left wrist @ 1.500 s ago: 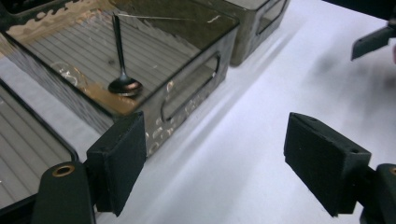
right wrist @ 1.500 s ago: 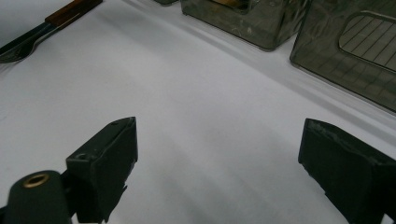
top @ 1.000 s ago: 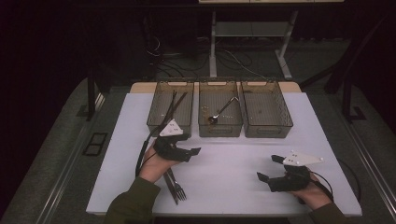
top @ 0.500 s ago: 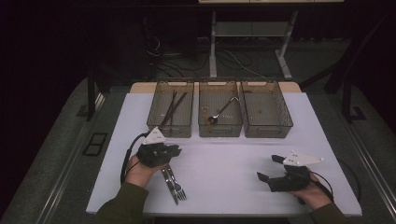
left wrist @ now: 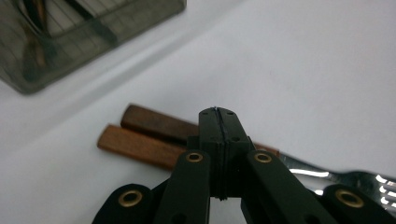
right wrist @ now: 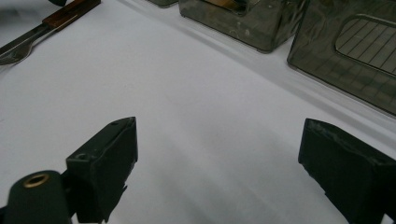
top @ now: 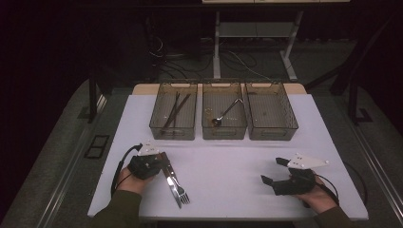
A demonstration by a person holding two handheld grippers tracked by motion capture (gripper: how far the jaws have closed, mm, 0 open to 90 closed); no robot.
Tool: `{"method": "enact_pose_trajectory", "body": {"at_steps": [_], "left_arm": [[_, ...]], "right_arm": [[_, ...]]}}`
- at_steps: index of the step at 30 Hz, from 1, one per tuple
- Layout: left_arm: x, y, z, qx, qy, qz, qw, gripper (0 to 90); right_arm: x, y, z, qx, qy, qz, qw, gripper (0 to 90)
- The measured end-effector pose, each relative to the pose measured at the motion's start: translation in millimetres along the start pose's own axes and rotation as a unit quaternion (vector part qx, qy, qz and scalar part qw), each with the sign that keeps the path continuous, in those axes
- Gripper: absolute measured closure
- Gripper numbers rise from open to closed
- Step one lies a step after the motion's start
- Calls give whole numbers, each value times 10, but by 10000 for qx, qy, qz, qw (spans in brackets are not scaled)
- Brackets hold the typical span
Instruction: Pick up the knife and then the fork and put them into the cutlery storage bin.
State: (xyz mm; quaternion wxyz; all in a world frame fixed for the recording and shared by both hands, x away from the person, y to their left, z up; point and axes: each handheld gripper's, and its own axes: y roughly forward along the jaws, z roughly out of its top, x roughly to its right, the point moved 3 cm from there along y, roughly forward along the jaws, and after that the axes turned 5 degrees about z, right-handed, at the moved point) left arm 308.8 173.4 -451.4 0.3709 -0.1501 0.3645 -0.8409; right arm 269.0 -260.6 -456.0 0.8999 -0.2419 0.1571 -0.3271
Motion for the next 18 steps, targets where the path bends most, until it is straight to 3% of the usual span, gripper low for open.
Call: {"method": "enact_pose_trajectory", "body": {"at_steps": [10, 13, 18], "left_arm": [[50, 85, -21, -168, 78, 18, 9998, 894], [69, 114, -11, -216, 211, -22, 9995, 894], [123, 143, 0, -233, 182, -92, 9995, 893]], "right_arm": [[0, -1, -1, -8, -10, -7, 10000, 120], [3, 0, 0, 1, -9, -5, 10000, 120], [3, -2, 1, 6, -15, -13, 10000, 120]]}}
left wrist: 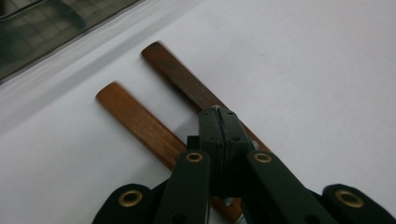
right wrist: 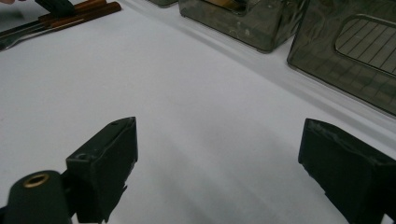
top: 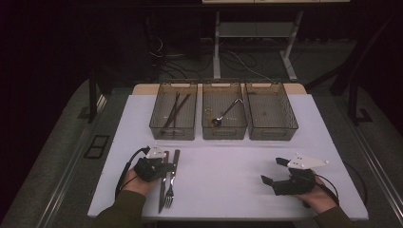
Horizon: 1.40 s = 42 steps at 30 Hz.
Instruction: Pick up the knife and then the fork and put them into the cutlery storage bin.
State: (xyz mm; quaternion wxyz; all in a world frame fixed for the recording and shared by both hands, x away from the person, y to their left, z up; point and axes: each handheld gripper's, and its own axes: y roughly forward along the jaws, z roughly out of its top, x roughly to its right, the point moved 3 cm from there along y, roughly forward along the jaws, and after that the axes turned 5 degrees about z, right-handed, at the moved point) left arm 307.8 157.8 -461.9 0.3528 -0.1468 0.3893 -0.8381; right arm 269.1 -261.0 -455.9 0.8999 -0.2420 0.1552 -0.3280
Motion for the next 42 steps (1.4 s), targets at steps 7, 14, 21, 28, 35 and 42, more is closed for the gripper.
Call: {"method": "enact_pose_trajectory", "body": {"at_steps": [7, 14, 21, 28, 35, 42], "left_arm": [[8, 34, 22, -17, 88, -48, 9999, 894], [67, 91, 83, -42, 127, -88, 9999, 894], [156, 151, 154, -39, 208, -199, 9996, 894], [268, 206, 213, -4, 280, -439, 9986, 894], [432, 255, 273, -9, 461, -635, 9969, 894], [436, 191, 293, 151, 453, -705, 9964, 892]], "right_arm": [[-3, 2, -1, -14, 9, 5, 10000, 120], [-1, 5, -1, -16, -3, -3, 10000, 119], [-4, 2, 0, -15, 6, 8, 10000, 120], [-3, 6, 0, -15, -4, 12, 10000, 120], [-1, 8, -1, -17, -13, 9, 10000, 119], [-3, 6, -2, -18, -8, 18, 10000, 120]]}}
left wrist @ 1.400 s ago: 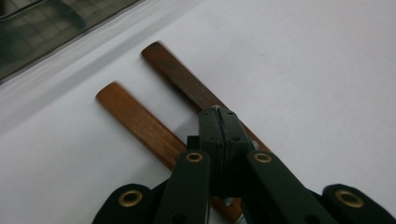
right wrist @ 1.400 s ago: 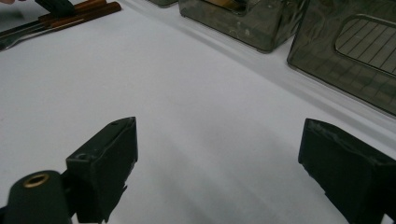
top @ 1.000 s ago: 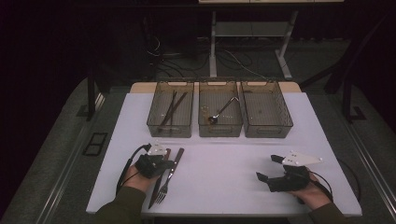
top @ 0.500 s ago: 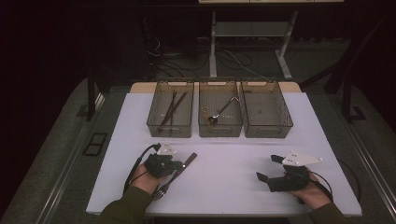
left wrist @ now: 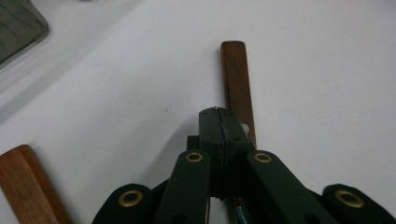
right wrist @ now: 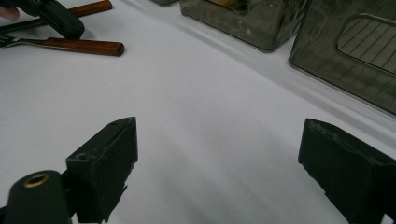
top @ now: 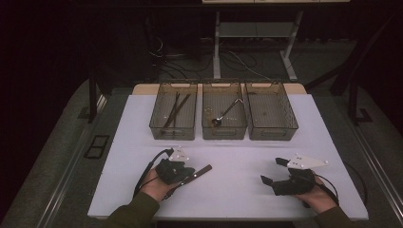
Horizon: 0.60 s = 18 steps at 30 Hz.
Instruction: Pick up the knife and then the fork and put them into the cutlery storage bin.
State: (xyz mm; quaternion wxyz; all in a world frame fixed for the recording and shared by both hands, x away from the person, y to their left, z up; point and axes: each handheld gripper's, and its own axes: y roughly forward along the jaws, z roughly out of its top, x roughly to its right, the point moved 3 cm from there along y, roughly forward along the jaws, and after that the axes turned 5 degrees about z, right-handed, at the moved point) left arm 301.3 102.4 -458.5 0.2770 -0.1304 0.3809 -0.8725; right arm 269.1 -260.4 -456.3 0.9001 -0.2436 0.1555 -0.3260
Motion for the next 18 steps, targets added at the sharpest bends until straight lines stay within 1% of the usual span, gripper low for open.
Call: {"method": "enact_pose_trajectory", "body": {"at_steps": [1, 2, 3, 5, 6, 8, 11, 12, 13, 15, 16, 17, 18], "left_arm": [[-2, -39, -1, 47, 13, 24, 10000, 882], [0, -74, -6, 95, 4, 51, 9999, 834], [2, -105, -18, 131, -15, 27, 9999, 799], [12, -149, -58, 116, -86, -68, 9999, 724], [18, -163, -78, 94, -64, -108, 9999, 691], [39, -162, -104, 49, -52, -97, 9999, 681], [62, -122, -114, -101, 18, -127, 9999, 688], [70, -108, -115, -149, 79, -148, 9997, 697], [77, -91, -118, -189, 160, -118, 9996, 705], [106, -63, -130, -279, 171, -126, 9994, 710], [109, -64, -129, -281, 196, -96, 9994, 720], [109, -64, -128, -295, 209, -111, 9993, 733], [108, -64, -128, -309, 267, -91, 9991, 750]], "right_arm": [[0, -1, 0, 4, -3, 1, 10000, 119], [1, -1, -1, 4, -2, 4, 10000, 119], [1, -1, -2, 1, -2, 2, 10000, 119], [3, -1, -4, -4, -3, 3, 10000, 119], [3, -1, -4, -5, 0, 3, 10000, 119], [2, 2, -5, -7, 10, -2, 10000, 120], [-2, 3, -4, -23, -1, 2, 10000, 119], [-3, 3, -4, -17, -12, 0, 10000, 119], [-4, 1, -3, -14, -9, 1, 10000, 119], [0, 0, -4, -12, -1, -1, 10000, 119], [1, 1, -5, -8, 11, -5, 10000, 119], [2, 0, -5, -9, 13, -7, 10000, 120], [2, 1, -5, -3, 20, -6, 10000, 119]]}}
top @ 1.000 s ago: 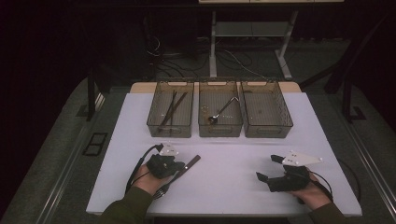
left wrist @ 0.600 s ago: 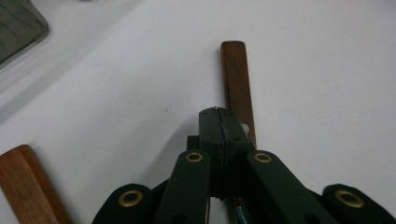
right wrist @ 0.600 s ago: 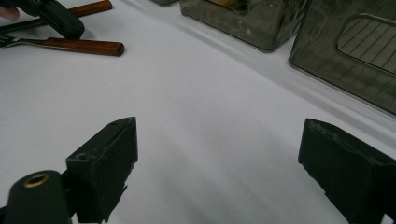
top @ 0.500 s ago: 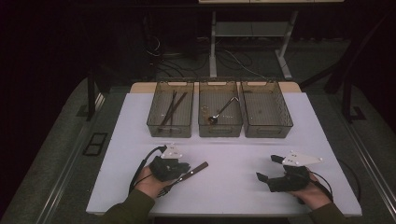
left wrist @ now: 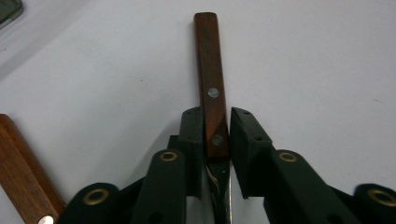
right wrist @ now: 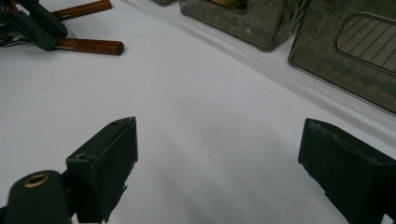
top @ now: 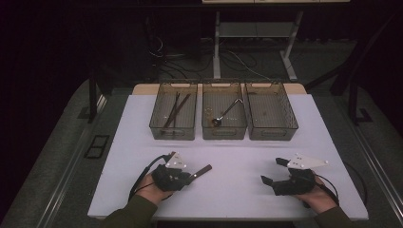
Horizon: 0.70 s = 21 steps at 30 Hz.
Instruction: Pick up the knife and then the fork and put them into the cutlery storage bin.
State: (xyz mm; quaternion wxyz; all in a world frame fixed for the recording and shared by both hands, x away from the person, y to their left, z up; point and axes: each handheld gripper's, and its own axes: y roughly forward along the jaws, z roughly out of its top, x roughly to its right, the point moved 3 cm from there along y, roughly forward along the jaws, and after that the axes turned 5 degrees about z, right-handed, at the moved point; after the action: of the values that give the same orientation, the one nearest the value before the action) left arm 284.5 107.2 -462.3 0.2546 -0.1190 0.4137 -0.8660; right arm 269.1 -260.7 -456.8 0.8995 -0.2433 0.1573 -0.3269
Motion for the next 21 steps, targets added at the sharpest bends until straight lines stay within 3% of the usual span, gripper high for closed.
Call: {"method": "enact_pose_trajectory", "body": {"at_steps": [5, 10, 16, 21], "left_arm": [[36, 6, 14, -54, 139, 116, 9998, 763], [38, 6, 34, -112, 220, 84, 9997, 769], [83, 7, 98, -75, 350, -143, 9993, 769], [117, -22, 198, 71, 370, -366, 9986, 769]], "right_arm": [[-9, 5, 4, 29, -12, 48, 10000, 119], [-16, 7, 11, 44, 49, 118, 9999, 120], [-15, 15, 23, -187, -37, 300, 9994, 141], [-28, -35, 77, -285, -247, 593, 9975, 136]]}}
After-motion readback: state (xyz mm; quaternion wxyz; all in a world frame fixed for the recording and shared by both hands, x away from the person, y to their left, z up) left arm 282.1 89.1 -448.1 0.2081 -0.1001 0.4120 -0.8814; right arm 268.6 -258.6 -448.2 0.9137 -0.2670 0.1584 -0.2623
